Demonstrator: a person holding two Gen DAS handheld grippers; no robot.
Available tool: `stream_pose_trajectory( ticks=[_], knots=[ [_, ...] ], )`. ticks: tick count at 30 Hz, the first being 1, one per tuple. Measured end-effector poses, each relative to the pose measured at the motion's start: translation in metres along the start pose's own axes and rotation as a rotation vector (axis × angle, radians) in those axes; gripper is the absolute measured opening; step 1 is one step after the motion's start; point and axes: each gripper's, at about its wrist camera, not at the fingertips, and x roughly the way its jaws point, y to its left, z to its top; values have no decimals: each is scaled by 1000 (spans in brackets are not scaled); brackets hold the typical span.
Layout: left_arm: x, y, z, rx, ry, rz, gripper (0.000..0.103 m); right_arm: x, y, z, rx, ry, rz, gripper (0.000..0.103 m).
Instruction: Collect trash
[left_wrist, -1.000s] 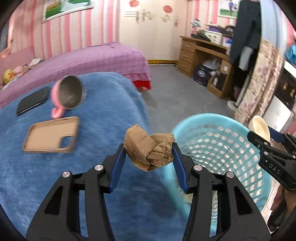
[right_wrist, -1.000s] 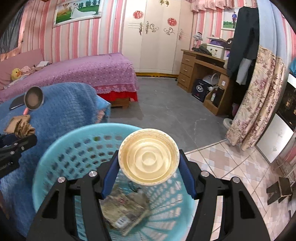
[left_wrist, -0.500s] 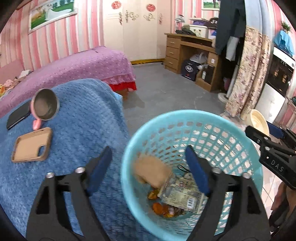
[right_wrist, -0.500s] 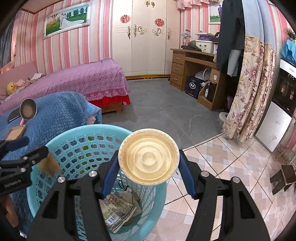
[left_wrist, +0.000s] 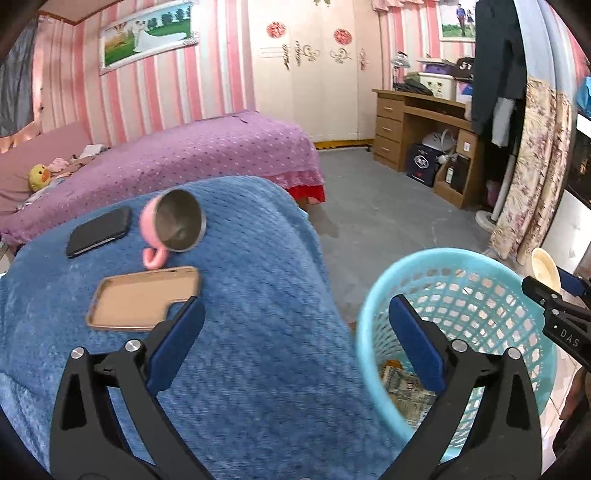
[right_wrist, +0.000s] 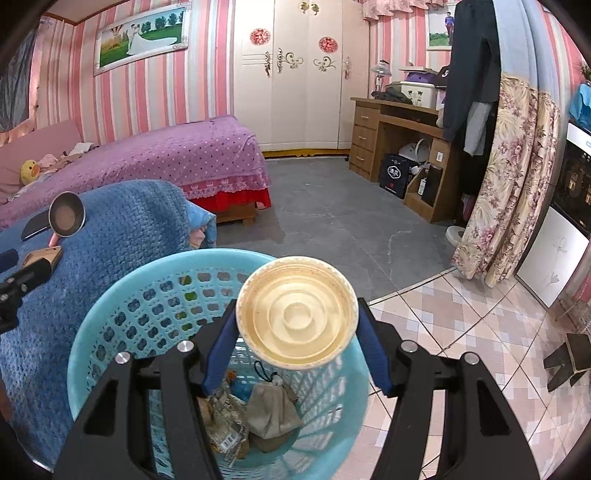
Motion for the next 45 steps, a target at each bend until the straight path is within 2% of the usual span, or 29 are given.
stream_pose_trajectory(
  ticks=[2, 3, 8, 12, 15, 20, 29, 34, 38, 45],
  knots=[
    [-5, 7, -1, -7, -11, 13, 97, 0, 7, 1, -3, -1, 9, 64],
    [-9, 12, -2, -12, -16, 18, 97, 0, 10, 1, -2, 0, 13, 71],
    [-24, 36, -3, -30, -37, 41, 97, -8, 27, 3, -12, -22, 11, 93],
    [-42, 57, -7, -49, -50, 51, 97, -18, 40, 4, -21, -33, 8, 98],
    [-59, 77, -12, -70, -63, 61, 97, -35, 53, 6, -16, -63, 9, 99],
    [-94, 102, -26, -74, -111, 105, 97, -76, 78, 1, 1, -103, 68, 99],
    [-131, 127, -66, -85, -125, 99, 97, -132, 128, -23, -44, -147, 107, 99],
    [-140, 136, -76, -106, -131, 78, 97, -148, 151, -36, -95, -158, 123, 99],
    [-152, 139, -79, -76, -183, 118, 98, -158, 161, -43, -115, -181, 124, 99],
    [-156, 148, -80, -83, -199, 118, 97, -162, 170, -43, -157, -207, 100, 99]
  ],
)
